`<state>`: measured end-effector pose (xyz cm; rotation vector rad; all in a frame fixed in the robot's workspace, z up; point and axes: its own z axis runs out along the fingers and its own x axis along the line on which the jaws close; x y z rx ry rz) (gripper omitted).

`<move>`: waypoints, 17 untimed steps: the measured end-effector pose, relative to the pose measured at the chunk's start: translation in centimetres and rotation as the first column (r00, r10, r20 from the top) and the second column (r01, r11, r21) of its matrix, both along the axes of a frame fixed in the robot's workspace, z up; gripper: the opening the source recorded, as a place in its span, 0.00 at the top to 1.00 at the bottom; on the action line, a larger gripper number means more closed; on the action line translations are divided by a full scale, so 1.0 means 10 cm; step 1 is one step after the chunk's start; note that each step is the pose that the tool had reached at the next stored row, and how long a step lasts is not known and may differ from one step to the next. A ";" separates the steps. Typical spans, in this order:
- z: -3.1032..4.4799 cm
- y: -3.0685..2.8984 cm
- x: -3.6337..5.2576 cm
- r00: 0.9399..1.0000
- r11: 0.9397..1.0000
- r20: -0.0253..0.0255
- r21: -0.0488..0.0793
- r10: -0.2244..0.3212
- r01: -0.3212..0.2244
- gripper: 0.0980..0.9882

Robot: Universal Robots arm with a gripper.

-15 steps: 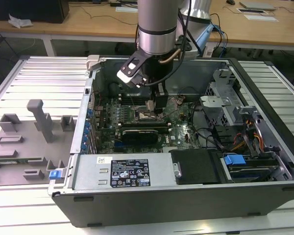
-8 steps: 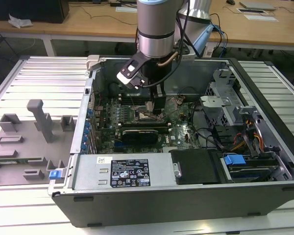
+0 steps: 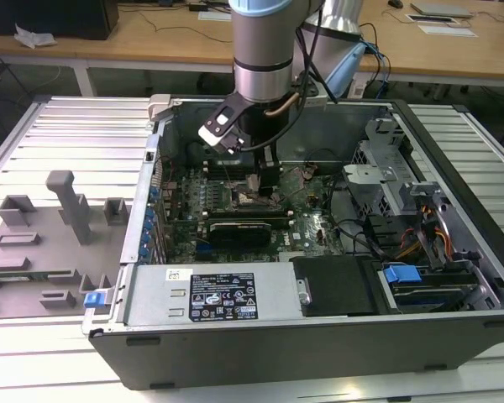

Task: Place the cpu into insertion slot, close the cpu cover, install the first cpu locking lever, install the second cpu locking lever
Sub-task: 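Place the cpu into insertion slot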

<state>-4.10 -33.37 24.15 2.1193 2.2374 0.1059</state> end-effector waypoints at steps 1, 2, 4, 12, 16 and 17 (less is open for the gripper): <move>-0.018 0.014 -0.012 1.000 1.000 0.000 -0.001 0.000 0.000 0.51; -0.051 0.034 -0.031 1.000 1.000 0.000 -0.002 -0.001 0.001 0.51; -0.085 0.052 -0.045 1.000 1.000 0.000 -0.002 -0.002 0.002 0.51; -0.145 0.105 -0.095 1.000 1.000 0.000 -0.003 -0.008 0.008 0.51; -0.220 0.111 -0.128 1.000 1.000 0.000 -0.003 -0.019 0.019 0.51; -0.240 0.113 -0.133 1.000 1.000 0.000 -0.003 -0.022 0.022 0.51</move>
